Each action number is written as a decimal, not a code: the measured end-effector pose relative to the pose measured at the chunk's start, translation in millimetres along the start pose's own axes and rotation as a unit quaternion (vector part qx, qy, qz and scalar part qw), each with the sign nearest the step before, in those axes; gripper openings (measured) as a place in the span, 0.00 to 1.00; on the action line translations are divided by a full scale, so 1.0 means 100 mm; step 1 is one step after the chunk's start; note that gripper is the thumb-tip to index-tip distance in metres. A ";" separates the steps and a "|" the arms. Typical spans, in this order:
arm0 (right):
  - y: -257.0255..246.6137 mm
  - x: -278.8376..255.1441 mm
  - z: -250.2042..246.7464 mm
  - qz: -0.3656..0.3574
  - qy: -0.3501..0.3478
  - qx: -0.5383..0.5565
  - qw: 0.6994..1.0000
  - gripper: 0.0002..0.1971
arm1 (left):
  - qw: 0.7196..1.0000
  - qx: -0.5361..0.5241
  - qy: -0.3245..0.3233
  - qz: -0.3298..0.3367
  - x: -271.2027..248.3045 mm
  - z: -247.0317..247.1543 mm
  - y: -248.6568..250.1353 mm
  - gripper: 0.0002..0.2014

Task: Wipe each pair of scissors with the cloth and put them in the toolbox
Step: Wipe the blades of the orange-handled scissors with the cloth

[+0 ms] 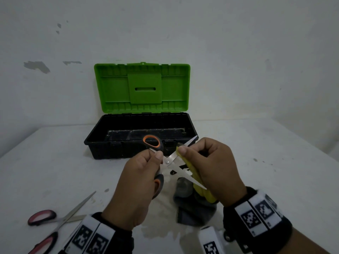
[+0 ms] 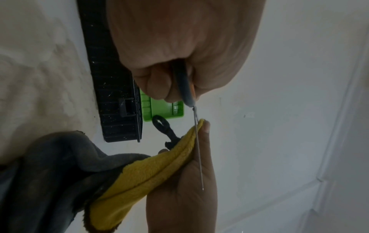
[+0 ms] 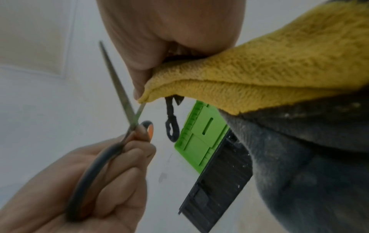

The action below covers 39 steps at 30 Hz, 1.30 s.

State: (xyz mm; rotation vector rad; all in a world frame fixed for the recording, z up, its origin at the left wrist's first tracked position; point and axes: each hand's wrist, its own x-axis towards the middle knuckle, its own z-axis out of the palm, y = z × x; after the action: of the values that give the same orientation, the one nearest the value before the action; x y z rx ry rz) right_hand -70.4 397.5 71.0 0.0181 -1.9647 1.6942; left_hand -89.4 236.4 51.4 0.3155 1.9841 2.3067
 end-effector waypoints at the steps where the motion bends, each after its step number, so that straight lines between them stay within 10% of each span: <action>1: -0.01 0.03 -0.02 0.002 0.020 0.013 1.000 0.16 | 1.000 0.000 -0.002 -0.002 0.00 0.00 0.00 0.18; 39: 0.00 0.16 -0.10 0.007 0.052 -0.023 0.998 0.18 | 0.985 0.132 0.032 0.104 -0.05 0.01 0.03 0.18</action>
State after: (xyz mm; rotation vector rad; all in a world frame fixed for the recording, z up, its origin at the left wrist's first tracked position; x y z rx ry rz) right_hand -80.4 412.4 78.5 -0.0992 -1.9297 1.6241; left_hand -84.0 235.9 54.0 0.4933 2.3994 2.1901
